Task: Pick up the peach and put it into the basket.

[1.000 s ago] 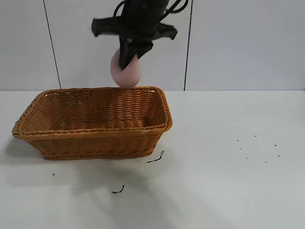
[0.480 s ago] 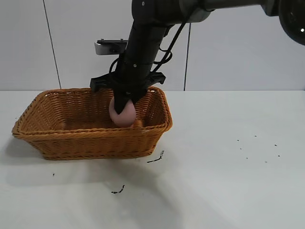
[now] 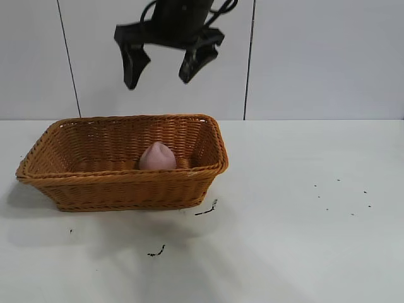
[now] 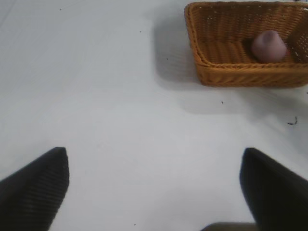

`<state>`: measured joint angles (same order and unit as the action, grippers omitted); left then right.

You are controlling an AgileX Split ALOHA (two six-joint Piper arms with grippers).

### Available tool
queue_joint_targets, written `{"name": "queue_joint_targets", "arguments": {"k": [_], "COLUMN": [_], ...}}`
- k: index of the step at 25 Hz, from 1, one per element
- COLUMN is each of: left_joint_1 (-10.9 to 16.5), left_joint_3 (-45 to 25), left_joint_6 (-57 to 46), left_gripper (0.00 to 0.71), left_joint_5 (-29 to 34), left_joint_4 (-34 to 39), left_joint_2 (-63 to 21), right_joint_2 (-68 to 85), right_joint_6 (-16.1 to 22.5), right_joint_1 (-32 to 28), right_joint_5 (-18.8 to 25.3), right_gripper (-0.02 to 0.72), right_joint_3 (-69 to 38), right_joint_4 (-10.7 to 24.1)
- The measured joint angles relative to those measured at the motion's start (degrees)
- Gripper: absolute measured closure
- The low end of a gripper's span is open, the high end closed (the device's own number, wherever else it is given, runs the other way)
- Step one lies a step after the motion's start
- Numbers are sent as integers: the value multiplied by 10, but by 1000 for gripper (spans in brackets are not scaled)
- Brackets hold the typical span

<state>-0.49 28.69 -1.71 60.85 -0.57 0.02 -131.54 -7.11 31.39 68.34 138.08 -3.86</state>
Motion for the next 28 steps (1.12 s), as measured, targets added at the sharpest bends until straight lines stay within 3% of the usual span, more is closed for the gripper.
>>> {"name": "queue_joint_targets", "arguments": {"k": [5, 18, 28], "left_joint_1": [0, 0, 0], "left_joint_3": [0, 0, 0], "left_joint_6": [0, 0, 0], "left_gripper": [17, 17, 17], "left_joint_5": [0, 0, 0], "left_joint_4": [0, 0, 0], "left_joint_2": [0, 0, 0], "right_joint_2": [27, 35, 150], "right_joint_6": [9, 37, 41], "right_joint_1": [-52, -305, -330], "right_joint_5": [10, 10, 10], "right_gripper": [15, 8, 8], "right_joint_3": [8, -22, -173], "right_joint_4": [22, 35, 28]}}
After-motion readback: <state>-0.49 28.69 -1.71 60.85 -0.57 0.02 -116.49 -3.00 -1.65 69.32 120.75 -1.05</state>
